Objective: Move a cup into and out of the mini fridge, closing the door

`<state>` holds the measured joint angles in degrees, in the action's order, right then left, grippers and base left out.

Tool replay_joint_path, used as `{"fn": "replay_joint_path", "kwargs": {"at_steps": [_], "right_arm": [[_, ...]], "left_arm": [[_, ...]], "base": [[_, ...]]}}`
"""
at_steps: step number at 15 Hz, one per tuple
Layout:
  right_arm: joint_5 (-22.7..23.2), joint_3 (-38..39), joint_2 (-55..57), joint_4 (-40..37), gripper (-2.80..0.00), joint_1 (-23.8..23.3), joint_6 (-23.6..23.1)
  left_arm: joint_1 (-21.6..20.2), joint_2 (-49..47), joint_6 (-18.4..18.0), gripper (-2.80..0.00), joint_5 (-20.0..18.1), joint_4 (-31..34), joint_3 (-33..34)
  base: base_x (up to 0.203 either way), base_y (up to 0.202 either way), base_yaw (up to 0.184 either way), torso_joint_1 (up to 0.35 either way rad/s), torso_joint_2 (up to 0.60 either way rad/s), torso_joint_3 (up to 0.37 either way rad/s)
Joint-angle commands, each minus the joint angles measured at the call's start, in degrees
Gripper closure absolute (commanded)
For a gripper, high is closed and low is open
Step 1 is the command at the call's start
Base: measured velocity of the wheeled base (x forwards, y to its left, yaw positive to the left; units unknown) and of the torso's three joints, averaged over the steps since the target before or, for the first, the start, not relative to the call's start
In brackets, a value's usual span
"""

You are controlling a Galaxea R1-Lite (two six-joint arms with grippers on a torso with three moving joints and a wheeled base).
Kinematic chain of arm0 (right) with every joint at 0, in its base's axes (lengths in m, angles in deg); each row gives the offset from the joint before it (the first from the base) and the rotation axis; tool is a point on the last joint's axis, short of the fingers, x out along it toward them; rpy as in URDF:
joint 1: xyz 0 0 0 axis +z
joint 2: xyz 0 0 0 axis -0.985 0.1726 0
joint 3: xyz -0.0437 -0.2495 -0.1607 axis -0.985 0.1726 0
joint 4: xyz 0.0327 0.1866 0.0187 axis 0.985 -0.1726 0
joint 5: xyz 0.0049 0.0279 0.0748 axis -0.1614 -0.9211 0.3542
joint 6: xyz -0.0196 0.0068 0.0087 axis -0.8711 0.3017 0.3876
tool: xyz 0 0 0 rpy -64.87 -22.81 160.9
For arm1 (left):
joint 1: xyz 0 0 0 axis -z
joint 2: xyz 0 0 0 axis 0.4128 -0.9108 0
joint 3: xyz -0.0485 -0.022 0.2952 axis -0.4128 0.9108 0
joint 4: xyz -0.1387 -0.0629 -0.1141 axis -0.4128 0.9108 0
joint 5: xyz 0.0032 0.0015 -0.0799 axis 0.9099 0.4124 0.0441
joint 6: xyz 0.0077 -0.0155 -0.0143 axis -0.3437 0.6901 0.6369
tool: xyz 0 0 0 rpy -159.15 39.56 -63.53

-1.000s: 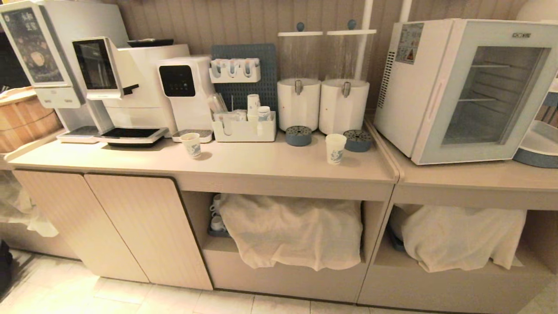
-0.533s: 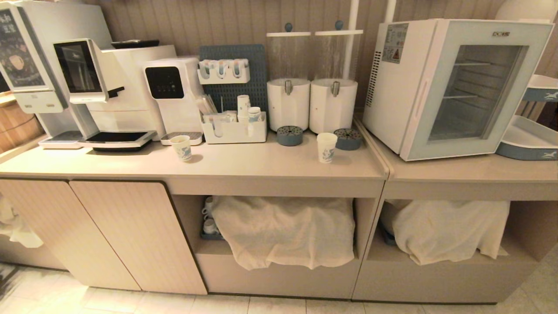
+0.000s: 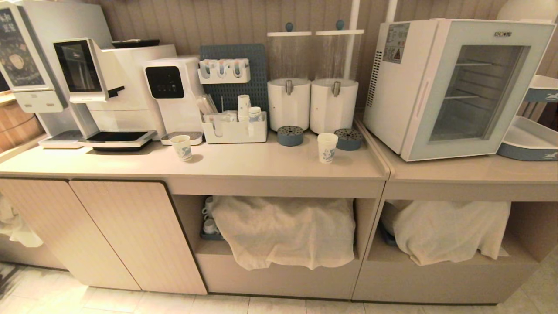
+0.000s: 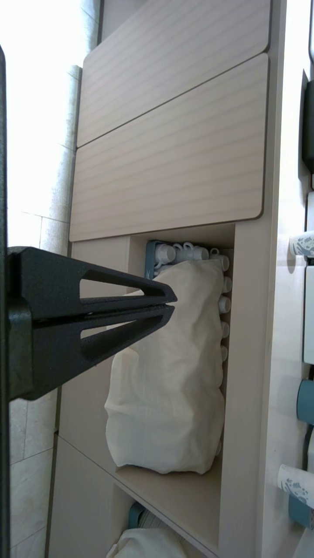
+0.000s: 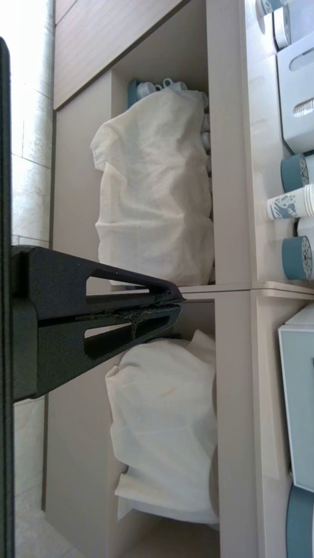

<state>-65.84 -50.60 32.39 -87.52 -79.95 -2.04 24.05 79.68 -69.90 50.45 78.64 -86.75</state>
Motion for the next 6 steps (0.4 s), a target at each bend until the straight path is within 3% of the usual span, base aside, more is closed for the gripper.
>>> {"fn": "replay_joint_path", "kwargs": {"at_steps": [1, 6], "right_arm": [[0.0, -0.2, 0.1, -0.5, 0.00, 0.1, 0.0], [0.0, -0.1, 0.2, -0.1, 0.00, 0.0, 0.0]], "left_arm": [[0.0, -0.1, 0.0, 0.00, 0.0, 0.0, 0.1], [0.0, -0.1, 0.0, 0.00, 0.0, 0.0, 0.1]], "base": [[0.000, 0.000, 0.000, 0.000, 0.00, 0.000], [0.000, 0.000, 0.000, 0.000, 0.00, 0.000]]}}
